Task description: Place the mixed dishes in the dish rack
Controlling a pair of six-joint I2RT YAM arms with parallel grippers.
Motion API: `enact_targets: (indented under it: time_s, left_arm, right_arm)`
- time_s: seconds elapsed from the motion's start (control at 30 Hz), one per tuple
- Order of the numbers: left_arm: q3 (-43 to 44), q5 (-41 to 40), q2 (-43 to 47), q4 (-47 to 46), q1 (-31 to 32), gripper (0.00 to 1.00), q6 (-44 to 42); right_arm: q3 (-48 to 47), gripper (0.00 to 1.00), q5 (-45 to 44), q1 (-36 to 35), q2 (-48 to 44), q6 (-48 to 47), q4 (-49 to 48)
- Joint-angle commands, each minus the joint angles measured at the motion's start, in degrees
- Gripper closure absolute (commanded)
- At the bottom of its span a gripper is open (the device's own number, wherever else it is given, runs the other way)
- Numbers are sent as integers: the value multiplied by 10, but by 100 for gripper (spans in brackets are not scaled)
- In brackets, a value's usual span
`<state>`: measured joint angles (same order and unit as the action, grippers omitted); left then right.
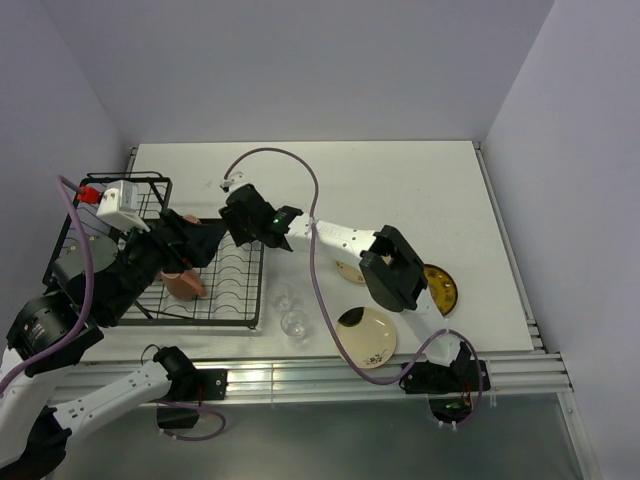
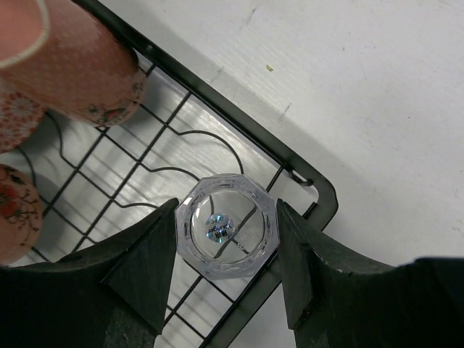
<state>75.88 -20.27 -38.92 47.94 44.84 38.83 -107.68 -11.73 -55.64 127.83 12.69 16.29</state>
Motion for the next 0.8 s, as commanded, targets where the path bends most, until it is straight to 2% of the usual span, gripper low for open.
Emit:
enact_targets:
  time_s: [0.0, 0.2, 0.23, 0.3, 0.33, 0.4, 0.43, 0.47, 0.53, 0.63, 0.77]
  left_arm:
    - [16, 12, -10, -3, 2, 5, 5]
    - [15, 17, -15, -3, 2, 4, -1]
    - [13, 19, -16, -4, 2, 4, 0]
    - [8, 25, -18, -6, 2, 4, 0]
    - [6, 27, -19, -7, 2, 4, 2]
    - [5, 30, -22, -7, 2, 3, 4]
    - [5, 27, -25, 2, 2, 3, 7]
    - [8, 23, -30, 7, 2, 2, 9]
    - [13, 25, -36, 14, 2, 1, 5]
    - [16, 31, -42, 20, 2, 1, 5]
    - [16, 32, -35, 20, 2, 1, 8]
  right_arm:
    - [-14, 100, -37, -3, 10, -15, -33]
    - [-1, 100, -70, -4, 12, -32, -36]
    - [1, 90, -73, -5, 12, -32, -35]
    - [7, 78, -70, -6, 11, -34, -32]
    - [9, 64, -71, -7, 10, -35, -32]
    - [16, 54, -73, -9, 7, -35, -32]
    - [18, 43, -73, -9, 7, -34, -32]
    - [22, 38, -73, -9, 4, -32, -31]
    - [29, 29, -76, -11, -1, -29, -35]
    - [44, 23, -77, -11, -18, -21, -44]
    - [58, 20, -72, -10, -48, -6, -50]
